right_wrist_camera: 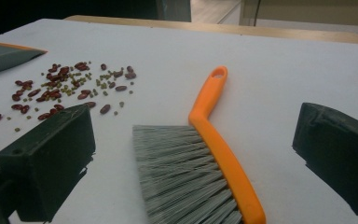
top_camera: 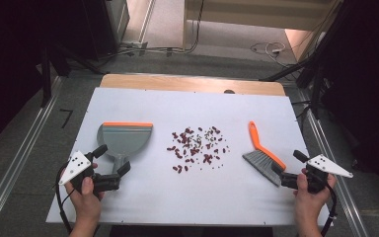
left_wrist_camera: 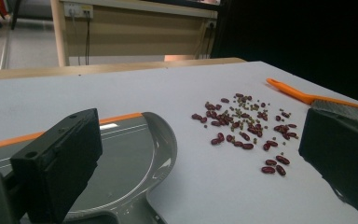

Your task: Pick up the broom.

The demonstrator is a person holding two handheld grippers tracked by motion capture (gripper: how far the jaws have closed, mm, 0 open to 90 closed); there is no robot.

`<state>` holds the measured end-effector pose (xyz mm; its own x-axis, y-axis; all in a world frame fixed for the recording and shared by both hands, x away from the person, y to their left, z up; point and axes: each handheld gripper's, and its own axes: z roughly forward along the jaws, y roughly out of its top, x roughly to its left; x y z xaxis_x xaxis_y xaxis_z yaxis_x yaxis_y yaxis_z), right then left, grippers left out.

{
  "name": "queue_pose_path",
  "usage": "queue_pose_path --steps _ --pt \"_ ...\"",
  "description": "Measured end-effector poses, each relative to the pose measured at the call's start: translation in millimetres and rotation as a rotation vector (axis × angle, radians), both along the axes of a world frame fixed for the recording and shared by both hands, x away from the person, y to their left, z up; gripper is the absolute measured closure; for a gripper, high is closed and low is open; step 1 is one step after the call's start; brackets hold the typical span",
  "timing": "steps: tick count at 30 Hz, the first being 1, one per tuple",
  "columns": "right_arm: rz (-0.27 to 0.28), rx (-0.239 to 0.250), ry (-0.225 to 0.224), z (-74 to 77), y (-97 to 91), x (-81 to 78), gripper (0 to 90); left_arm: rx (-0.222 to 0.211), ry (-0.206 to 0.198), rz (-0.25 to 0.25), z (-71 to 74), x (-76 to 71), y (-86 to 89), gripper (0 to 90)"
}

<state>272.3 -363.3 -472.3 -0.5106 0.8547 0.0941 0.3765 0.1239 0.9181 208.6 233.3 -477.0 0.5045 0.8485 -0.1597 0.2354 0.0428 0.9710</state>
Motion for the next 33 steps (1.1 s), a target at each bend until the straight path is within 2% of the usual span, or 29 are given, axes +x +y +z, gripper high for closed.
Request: queue_pose_path --steps 4,6,10,17,23,30,33 --pt "0.008 -0.020 0.003 1.4 3.7 0.5 0.0 0.001 -0.001 -0.008 0.2 0.5 -1.8 0.2" --pt "-0.005 -0.026 0.013 3.1 6.2 2.0 0.0 0.002 -0.003 -0.014 0.9 0.1 -2.4 0.2" --pt "-0.001 -0.022 0.012 9.8 10.4 6.8 0.0 -0.006 -0.009 -0.015 2.8 0.4 -2.8 0.2" --pt "0.028 -0.094 -0.026 29.9 21.3 14.1 0.0 -0.001 -0.007 -0.018 2.8 1.3 -2.7 0.2" --pt "0.038 -0.076 -0.018 37.6 25.5 23.0 0.0 -0.006 -0.008 -0.013 3.5 -0.3 -1.4 0.2" --pt "0.044 -0.096 0.015 45.8 35.4 41.3 0.0 -0.005 -0.005 -0.009 2.3 -0.8 0.9 0.2" --pt "0.044 -0.103 0.016 48.1 37.9 45.2 0.0 -0.002 -0.004 -0.013 2.0 -0.5 0.5 0.2"
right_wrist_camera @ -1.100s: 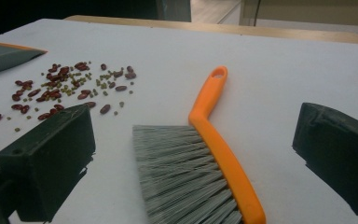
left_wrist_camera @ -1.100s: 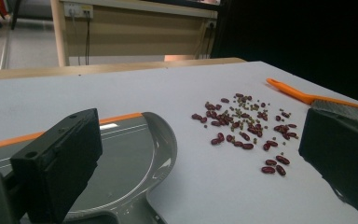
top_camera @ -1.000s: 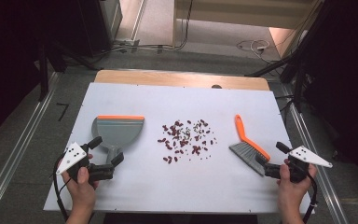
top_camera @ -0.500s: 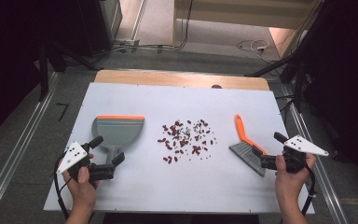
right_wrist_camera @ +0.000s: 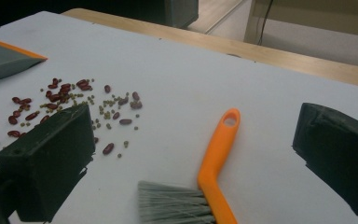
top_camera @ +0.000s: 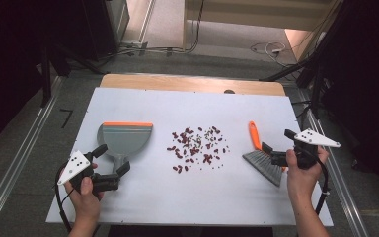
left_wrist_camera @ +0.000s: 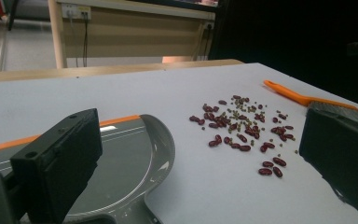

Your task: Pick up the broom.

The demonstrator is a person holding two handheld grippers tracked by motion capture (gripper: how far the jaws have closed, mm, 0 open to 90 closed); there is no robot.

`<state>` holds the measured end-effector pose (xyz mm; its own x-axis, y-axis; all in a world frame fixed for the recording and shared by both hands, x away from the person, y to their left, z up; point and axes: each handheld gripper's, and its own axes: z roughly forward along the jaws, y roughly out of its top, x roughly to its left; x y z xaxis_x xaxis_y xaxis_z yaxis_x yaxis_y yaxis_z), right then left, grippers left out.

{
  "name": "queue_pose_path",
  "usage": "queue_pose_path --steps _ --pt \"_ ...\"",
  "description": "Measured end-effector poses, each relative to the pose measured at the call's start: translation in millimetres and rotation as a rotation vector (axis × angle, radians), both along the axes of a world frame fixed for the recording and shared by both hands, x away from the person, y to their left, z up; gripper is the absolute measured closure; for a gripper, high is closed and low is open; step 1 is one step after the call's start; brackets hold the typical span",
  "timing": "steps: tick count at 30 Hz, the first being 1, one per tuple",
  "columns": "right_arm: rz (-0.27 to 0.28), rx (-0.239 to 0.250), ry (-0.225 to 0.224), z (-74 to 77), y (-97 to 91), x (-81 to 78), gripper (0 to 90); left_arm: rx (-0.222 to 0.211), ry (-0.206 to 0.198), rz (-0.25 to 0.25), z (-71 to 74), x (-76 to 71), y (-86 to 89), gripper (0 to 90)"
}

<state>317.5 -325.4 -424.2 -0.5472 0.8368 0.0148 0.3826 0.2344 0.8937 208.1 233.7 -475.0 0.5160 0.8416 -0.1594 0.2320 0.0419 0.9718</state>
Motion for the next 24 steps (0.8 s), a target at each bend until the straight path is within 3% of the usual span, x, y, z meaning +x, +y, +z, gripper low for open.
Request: queue_pose_path --steps 11,13,16,17,21,22,23,24 --pt "-0.012 -0.026 0.040 7.3 8.0 24.5 0.0 0.015 -0.004 -0.006 -1.1 0.5 -5.5 0.2" --pt "0.003 -0.028 0.083 6.5 10.5 34.1 0.0 0.022 -0.005 -0.003 -1.1 0.7 -6.6 0.2" --pt "-0.019 -0.050 0.112 5.9 13.3 40.2 0.0 0.024 -0.004 -0.006 -0.8 0.5 -7.7 0.2" --pt "-0.015 -0.061 0.148 4.6 15.7 47.3 0.0 0.026 -0.005 -0.008 -0.7 0.4 -8.1 0.2" --pt "-0.021 -0.082 0.219 -0.3 19.2 59.4 7.3 0.036 -0.005 -0.009 0.0 0.1 -9.6 0.2" --pt "-0.038 -0.103 0.234 -1.9 20.3 62.1 12.8 0.036 -0.005 -0.009 0.0 0.1 -9.6 0.2" --pt "-0.038 -0.103 0.234 -1.9 20.3 62.1 12.8 0.039 -0.005 -0.009 0.0 0.2 -9.9 0.2" --pt "-0.080 -0.131 0.270 -6.0 22.1 67.0 21.5 0.043 -0.003 -0.011 -0.2 0.6 -10.5 0.2"
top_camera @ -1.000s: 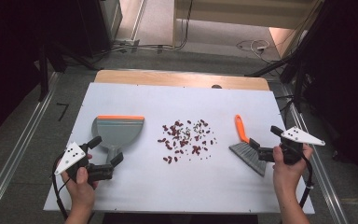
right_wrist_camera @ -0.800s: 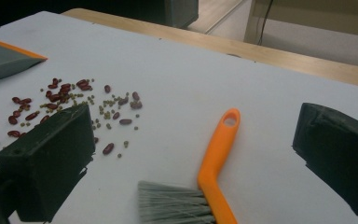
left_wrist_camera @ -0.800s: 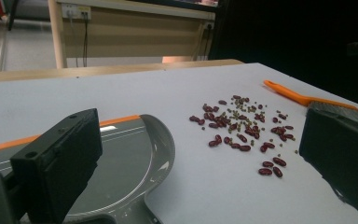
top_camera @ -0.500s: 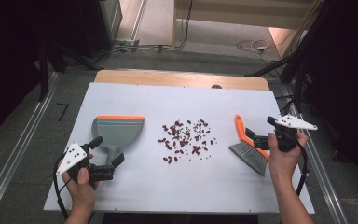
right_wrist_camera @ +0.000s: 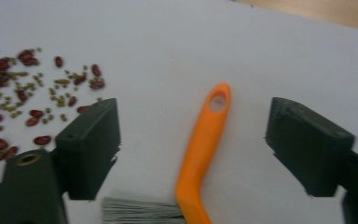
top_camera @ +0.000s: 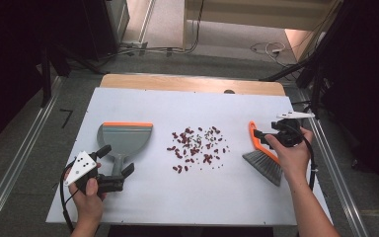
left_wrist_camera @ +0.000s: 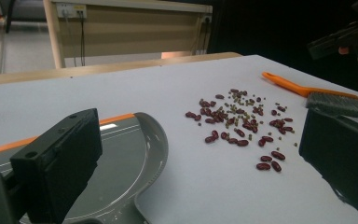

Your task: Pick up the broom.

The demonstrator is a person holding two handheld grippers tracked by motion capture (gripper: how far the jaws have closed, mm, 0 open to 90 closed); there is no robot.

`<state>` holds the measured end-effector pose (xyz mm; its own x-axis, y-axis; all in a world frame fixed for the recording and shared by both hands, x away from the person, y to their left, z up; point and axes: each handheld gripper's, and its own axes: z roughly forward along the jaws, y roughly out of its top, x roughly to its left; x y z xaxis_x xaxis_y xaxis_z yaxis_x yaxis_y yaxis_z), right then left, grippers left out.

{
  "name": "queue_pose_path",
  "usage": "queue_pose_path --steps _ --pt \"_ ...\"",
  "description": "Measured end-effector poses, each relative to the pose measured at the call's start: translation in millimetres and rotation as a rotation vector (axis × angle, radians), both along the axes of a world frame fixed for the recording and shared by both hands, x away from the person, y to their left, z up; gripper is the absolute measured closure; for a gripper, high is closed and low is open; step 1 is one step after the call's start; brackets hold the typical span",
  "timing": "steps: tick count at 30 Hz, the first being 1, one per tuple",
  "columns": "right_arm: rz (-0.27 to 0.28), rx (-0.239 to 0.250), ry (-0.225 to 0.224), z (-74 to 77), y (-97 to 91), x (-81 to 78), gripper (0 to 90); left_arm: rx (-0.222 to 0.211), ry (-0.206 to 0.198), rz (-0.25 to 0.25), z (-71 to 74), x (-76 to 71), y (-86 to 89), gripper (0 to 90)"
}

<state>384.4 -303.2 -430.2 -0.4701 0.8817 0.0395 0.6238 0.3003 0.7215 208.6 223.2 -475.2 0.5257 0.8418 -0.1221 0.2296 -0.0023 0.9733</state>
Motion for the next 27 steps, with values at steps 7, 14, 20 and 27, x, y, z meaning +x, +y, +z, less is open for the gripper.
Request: queue_pose_path --steps 7,14,20,27 --pt "-0.063 -0.096 0.157 -18.6 8.1 12.3 39.6 0.002 0.004 -0.005 -0.6 0.7 -0.8 0.2" --pt "-0.090 -0.166 0.236 -32.2 13.7 17.2 49.7 0.007 0.006 -0.009 -0.3 0.5 -1.8 0.2" --pt "-0.104 -0.180 0.302 -39.3 19.5 16.8 55.2 0.011 0.004 -0.012 -0.2 0.5 -2.1 0.2" --pt "-0.119 -0.230 0.293 -45.1 25.5 13.5 56.5 0.017 0.006 -0.016 -0.3 0.9 -3.6 0.2"
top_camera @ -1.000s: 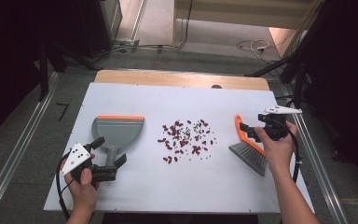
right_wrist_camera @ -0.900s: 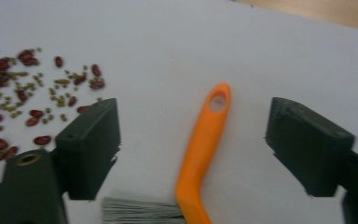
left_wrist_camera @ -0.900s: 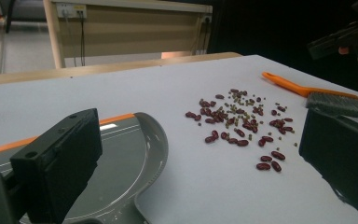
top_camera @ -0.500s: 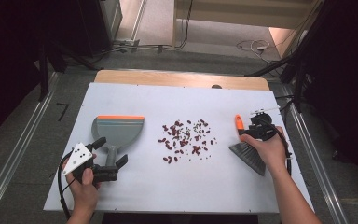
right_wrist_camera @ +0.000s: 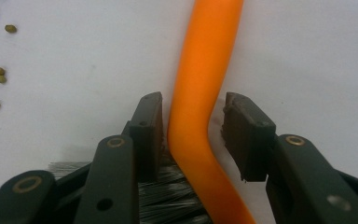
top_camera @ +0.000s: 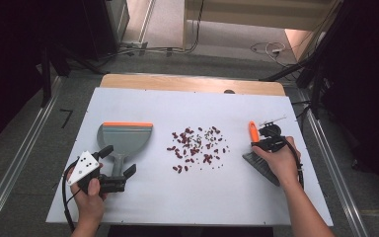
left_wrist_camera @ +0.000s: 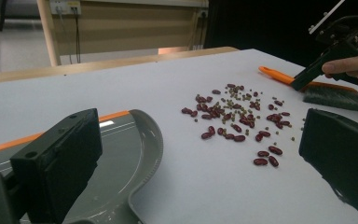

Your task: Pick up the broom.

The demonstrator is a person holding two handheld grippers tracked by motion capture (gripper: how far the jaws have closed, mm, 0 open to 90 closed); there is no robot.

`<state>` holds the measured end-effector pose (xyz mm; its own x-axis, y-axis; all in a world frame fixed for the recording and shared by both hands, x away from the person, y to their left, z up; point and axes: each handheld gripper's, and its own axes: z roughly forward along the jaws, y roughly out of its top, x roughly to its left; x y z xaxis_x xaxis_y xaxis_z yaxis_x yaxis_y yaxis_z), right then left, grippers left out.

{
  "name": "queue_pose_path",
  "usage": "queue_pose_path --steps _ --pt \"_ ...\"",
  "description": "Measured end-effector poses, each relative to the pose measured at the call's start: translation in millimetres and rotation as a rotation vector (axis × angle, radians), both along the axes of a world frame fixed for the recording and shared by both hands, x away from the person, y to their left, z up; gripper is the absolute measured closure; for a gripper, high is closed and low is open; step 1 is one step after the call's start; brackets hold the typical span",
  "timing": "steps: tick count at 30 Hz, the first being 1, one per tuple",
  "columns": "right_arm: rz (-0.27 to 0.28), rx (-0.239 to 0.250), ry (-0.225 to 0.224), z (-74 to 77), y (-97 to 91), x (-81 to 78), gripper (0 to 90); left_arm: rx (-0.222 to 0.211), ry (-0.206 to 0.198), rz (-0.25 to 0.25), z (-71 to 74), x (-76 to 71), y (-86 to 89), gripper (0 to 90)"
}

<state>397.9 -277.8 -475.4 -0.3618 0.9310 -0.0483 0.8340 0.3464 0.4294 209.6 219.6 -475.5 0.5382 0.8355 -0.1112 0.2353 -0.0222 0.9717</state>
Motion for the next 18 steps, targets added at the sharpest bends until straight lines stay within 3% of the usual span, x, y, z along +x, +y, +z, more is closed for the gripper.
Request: queue_pose_path --steps 4,7,11,17,18 --pt "-0.012 0.015 0.010 -0.1 -1.7 0.7 57.9 0.002 -0.004 -0.003 0.8 -0.2 -1.3 0.2" --pt "-0.040 0.021 0.015 0.5 -1.3 0.8 67.2 0.006 -0.008 -0.008 1.5 -1.0 -2.3 0.2" --pt "-0.056 0.041 -0.001 -0.4 -2.9 -1.5 68.2 0.008 -0.010 -0.010 2.6 -1.6 -2.6 0.2" --pt "-0.063 0.052 -0.063 -0.9 -3.3 -7.8 68.5 0.002 -0.014 -0.004 3.6 -2.2 -1.0 0.2" --pt "-0.060 0.092 -0.110 2.0 -6.7 -13.4 68.5 0.005 -0.015 -0.003 3.9 -2.4 -0.5 0.2"
